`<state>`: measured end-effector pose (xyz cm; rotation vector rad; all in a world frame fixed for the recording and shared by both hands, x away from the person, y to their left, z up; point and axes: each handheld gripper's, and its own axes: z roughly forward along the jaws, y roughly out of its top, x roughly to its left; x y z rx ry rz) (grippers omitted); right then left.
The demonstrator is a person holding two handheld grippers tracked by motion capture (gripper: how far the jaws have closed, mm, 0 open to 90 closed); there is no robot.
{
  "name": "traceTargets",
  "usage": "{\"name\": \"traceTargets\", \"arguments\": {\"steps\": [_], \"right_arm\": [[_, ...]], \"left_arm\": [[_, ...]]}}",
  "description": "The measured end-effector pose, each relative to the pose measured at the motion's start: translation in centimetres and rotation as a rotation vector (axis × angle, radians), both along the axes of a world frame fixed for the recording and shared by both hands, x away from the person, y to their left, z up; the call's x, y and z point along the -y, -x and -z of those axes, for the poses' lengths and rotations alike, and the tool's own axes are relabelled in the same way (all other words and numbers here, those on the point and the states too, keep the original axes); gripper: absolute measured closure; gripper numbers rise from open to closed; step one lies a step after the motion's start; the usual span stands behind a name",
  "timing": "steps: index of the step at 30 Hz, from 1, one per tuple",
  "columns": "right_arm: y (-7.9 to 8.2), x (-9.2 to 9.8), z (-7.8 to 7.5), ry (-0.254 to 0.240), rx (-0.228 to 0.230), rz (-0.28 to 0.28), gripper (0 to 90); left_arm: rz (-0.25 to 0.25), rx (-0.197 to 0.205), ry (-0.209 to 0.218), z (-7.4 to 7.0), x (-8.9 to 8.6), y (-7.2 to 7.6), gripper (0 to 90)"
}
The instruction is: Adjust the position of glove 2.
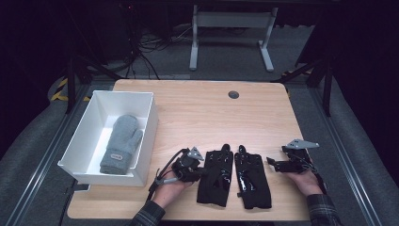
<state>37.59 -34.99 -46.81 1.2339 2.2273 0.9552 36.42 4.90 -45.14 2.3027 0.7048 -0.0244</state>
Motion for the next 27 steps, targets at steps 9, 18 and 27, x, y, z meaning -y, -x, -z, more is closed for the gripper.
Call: {"name": "traceTargets", "arguments": {"steps": [9, 18, 27], "right_arm": [[0.0, 0.0, 0.0, 0.0, 0.0, 0.0, 14.3], [0.0, 0.0, 0.0, -0.001, 0.0, 0.0, 14.4], [0.0, -0.1, 0.0, 0.001, 0.003, 0.003, 15.2]], "left_arm": [[-0.059, 0.008, 0.017, 0.0, 0.2, -1.7, 67.2], [-0.077, 0.016, -0.012, 0.8, 1.1, -1.4, 71.5], [-0.087, 0.015, 0.004, 1.0, 1.3, -1.1, 87.6]]}}
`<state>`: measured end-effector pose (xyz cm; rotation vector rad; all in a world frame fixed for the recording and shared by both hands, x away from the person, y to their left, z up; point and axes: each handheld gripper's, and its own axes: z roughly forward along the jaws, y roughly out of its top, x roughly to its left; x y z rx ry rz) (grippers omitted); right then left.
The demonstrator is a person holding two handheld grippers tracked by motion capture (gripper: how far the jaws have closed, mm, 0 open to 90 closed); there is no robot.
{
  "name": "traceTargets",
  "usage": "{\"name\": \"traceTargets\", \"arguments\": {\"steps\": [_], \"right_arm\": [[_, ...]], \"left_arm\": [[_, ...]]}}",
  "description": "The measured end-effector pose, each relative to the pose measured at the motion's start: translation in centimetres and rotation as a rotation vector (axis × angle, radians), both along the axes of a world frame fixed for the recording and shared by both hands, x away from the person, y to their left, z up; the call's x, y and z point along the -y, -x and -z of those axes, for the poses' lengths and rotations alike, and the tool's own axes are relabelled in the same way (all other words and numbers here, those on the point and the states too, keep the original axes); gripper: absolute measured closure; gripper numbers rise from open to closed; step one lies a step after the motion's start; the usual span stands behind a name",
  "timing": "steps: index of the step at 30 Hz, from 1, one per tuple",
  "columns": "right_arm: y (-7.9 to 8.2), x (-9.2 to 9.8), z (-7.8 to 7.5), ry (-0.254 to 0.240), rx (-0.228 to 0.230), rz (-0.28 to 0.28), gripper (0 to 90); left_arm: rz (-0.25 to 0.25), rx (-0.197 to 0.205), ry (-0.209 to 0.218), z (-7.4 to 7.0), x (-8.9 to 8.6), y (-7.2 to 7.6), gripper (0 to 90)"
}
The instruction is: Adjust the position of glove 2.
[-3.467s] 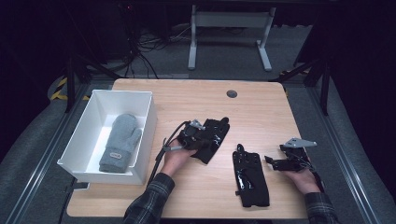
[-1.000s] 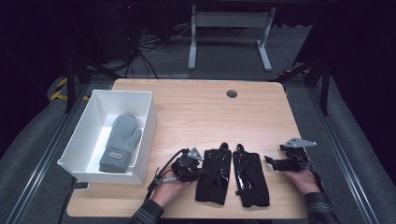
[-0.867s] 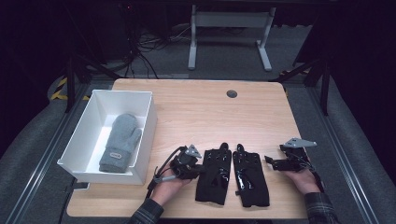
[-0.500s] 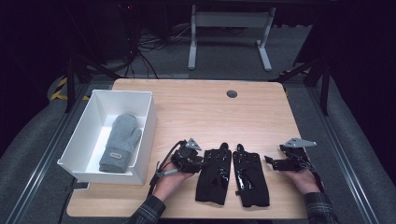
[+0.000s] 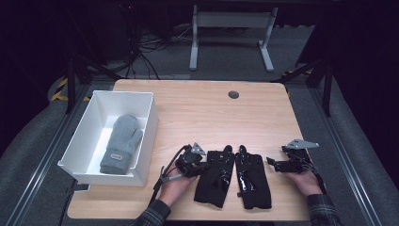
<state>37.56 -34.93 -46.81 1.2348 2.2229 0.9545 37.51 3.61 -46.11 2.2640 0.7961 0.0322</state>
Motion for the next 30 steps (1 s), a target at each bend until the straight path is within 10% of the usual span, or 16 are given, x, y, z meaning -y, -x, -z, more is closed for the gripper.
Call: {"name": "traceTargets", "arguments": {"steps": [14, 30], "right_arm": [[3.1, -1.0, -1.8, -0.034, -0.05, -0.23, 87.9], [4.7, -3.4, -1.0, -0.029, -0.14, -0.435, 89.9]], "left_arm": [[-0.012, -0.013, 0.054, -0.8, -1.1, -0.9, 88.2], [-0.052, -0.003, 0.075, -1.1, -1.9, -1.8, 88.3]]}}
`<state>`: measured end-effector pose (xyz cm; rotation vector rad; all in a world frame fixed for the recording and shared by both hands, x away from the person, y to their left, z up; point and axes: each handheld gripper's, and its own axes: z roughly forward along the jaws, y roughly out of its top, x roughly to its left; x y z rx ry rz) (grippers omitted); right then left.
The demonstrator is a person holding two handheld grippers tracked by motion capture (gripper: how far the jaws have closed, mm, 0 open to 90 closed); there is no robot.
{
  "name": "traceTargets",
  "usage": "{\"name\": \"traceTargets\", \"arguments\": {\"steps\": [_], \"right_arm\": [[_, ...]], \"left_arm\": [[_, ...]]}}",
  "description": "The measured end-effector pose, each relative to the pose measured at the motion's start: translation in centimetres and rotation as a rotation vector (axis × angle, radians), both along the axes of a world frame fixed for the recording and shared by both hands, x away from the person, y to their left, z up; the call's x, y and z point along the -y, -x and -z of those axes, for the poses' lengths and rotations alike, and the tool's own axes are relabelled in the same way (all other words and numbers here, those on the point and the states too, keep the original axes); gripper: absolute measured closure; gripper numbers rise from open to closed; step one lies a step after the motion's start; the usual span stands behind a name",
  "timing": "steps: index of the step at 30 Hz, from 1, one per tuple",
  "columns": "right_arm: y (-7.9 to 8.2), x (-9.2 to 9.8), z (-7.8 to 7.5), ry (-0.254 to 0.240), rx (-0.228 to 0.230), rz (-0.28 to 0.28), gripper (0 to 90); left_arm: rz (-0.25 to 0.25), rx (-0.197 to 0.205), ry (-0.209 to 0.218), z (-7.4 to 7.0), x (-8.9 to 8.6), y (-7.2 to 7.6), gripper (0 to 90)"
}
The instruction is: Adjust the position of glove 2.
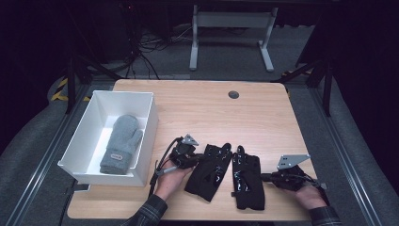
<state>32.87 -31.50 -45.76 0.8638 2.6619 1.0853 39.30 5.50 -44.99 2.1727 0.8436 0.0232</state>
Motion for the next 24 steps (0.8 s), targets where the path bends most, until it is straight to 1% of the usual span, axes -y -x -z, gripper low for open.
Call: {"name": "traceTargets", "arguments": {"steps": [5, 6, 11, 12, 13, 14, 17, 18, 20, 21, 23, 24], "right_arm": [[0.0, -0.8, 0.0, -0.007, -0.004, -0.023, 89.9], [0.0, -0.8, 0.0, -0.007, -0.004, -0.023, 89.9], [-0.5, -2.0, -0.2, -0.021, 0.0, -0.042, 90.0], [-0.6, -2.2, -0.2, -0.023, 0.0, -0.047, 90.0], [-0.8, -2.5, -0.2, -0.023, 0.0, -0.054, 90.0], [-0.9, -2.8, -0.2, -0.021, -0.001, -0.058, 90.0], [-1.1, -3.4, -0.2, -0.015, 0.002, -0.068, 90.0], [-1.2, -3.6, -0.2, -0.015, 0.002, -0.069, 90.0], [-1.3, -3.8, -0.2, -0.015, 0.005, -0.07, 90.0], [-1.4, -4.0, -0.2, -0.017, 0.004, -0.069, 90.0], [-1.6, -4.1, -0.1, -0.02, 0.006, -0.069, 90.0], [-1.7, -4.2, -0.1, -0.022, 0.004, -0.069, 90.0]], "left_arm": [[-0.001, 0.001, 0.031, -0.4, -0.1, 0.1, 88.2], [-0.001, 0.001, 0.031, -0.4, -0.1, 0.1, 88.2], [0.008, -0.005, 0.077, -0.8, -0.5, 0.0, 88.2], [0.01, -0.006, 0.092, -0.9, -0.6, -0.1, 88.2], [0.011, -0.008, 0.094, -1.2, -0.6, -0.1, 88.2], [0.011, -0.001, 0.097, -1.3, -0.6, -0.1, 88.2], [0.02, 0.005, 0.117, -2.0, -0.6, -0.3, 88.2], [0.025, 0.01, 0.122, -2.1, -0.5, -0.4, 88.3], [0.029, 0.004, 0.137, -2.3, -0.4, -0.5, 88.3], [0.032, 0.006, 0.132, -2.4, -0.3, -0.5, 88.3], [0.038, 0.009, 0.149, -2.7, -0.2, -0.5, 88.3], [0.04, 0.013, 0.151, -2.9, -0.2, -0.5, 88.3]]}}
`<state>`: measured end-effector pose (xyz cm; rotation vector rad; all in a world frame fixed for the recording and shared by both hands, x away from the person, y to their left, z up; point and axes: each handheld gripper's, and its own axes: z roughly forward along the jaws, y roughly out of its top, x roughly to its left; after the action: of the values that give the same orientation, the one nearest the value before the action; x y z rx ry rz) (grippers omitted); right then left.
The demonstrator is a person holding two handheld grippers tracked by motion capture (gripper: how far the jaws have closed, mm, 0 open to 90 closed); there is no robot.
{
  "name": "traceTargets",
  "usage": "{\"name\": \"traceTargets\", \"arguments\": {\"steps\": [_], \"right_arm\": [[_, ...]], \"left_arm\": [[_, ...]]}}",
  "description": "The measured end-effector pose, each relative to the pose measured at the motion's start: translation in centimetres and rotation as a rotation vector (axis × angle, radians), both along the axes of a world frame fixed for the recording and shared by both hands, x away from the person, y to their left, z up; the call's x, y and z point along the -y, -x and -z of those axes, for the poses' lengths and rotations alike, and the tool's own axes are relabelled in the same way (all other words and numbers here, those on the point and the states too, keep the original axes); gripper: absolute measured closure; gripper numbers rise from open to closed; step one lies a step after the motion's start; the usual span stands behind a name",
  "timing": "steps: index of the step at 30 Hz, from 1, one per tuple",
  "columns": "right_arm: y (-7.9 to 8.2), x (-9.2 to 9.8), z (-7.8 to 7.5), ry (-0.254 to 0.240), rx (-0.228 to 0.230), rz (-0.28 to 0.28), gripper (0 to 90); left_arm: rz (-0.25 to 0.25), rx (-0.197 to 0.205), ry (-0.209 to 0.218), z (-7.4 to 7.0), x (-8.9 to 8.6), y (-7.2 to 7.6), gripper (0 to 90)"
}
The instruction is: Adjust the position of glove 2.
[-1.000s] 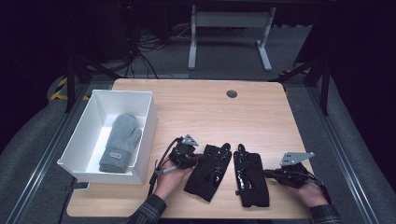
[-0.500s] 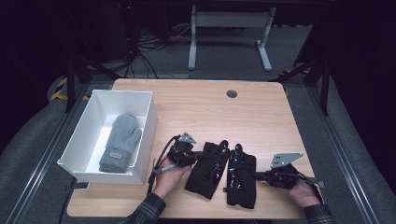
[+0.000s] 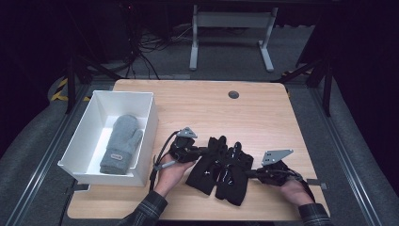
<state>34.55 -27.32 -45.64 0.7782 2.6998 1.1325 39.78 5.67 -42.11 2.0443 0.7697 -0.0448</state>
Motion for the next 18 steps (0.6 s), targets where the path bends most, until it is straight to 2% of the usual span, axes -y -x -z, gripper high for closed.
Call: {"name": "traceTargets", "arguments": {"steps": [4, 11, 18], "right_arm": [[-0.2, -0.2, 0.1, -0.01, -0.002, -0.001, 90.0], [-0.5, -1.0, 0.0, -0.006, 0.006, 0.001, 90.0], [-1.1, -2.1, 0.1, -0.015, 0.001, -0.012, 90.0]], "left_arm": [[0.014, 0.009, 0.017, -0.7, 0.4, 0.0, 88.3], [0.039, -0.002, 0.049, -1.0, 0.9, 0.1, 88.3], [0.057, 0.009, 0.056, -1.7, 1.7, 0.0, 88.4]]}}
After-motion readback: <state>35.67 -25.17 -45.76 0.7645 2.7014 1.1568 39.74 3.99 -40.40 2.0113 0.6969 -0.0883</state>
